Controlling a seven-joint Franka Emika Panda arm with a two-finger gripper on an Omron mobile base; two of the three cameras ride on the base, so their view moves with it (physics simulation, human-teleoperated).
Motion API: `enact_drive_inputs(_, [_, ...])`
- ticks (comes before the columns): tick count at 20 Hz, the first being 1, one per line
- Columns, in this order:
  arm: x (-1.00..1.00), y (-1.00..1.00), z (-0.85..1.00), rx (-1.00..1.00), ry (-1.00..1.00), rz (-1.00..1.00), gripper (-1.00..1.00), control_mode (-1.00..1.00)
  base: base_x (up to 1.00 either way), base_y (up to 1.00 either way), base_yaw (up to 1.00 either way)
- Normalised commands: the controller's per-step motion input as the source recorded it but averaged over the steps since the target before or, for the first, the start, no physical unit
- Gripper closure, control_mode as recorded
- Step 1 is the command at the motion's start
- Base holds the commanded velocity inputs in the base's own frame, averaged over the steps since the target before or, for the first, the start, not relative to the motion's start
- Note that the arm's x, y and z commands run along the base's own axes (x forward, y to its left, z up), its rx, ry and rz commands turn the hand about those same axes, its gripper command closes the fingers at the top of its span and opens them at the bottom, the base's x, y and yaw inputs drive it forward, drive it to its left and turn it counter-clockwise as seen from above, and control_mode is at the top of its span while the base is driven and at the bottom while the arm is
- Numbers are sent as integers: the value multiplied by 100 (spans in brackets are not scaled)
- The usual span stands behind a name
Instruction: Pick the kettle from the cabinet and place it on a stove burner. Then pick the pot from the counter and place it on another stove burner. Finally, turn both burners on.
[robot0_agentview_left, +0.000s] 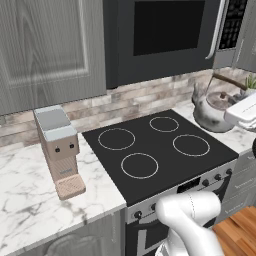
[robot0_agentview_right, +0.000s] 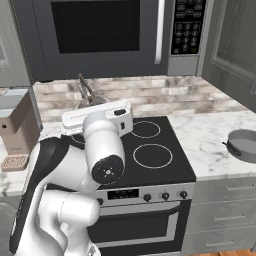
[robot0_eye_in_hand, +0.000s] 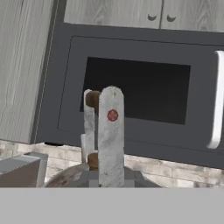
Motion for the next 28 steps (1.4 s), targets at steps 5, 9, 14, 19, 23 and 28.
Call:
enact_drive_inputs(5, [10,-9,-24,-4,3,0,100,-100,0,0,0])
enact_drive_inputs(9, [19,-3,-18,-3,4,0,100,-100,0,0,0])
enact_drive_inputs(14, [29,0,-17,-1,2,0,100,-100,0,0,0])
enact_drive_inputs(19, [39,-1,-12,0,1,0,100,-100,0,0,0])
enact_drive_inputs(23, [33,-8,-19,3,-3,1,100,-100,0,0,0])
enact_drive_inputs(28, [41,-3,-15,1,0,1,100,-100,0,0,0])
